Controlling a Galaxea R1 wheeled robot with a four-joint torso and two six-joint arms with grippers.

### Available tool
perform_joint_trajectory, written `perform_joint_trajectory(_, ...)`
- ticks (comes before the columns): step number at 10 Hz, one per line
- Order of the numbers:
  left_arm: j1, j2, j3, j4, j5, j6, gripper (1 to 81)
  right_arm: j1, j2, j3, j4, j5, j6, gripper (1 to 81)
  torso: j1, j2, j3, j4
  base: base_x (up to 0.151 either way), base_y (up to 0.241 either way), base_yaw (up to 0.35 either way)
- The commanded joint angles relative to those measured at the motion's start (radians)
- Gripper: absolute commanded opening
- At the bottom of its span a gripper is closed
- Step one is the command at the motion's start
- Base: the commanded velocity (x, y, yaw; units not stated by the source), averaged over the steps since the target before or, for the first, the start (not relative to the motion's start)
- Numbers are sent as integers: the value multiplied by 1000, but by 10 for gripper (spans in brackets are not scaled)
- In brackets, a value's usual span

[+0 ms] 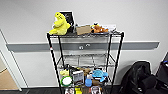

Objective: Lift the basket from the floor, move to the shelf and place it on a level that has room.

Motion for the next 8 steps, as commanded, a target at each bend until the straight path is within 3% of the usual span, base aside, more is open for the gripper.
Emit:
perform_joint_trajectory(1,-150,-42,105,-2,-9,-2,10,165,-23,107,16,51,5,10,0,0,0,0,115,0,0)
perform_joint_trajectory(8,-174,-102,206,-2,-17,-5,10,194,-55,181,28,60,5,10,0,0,0,0,115,0,0)
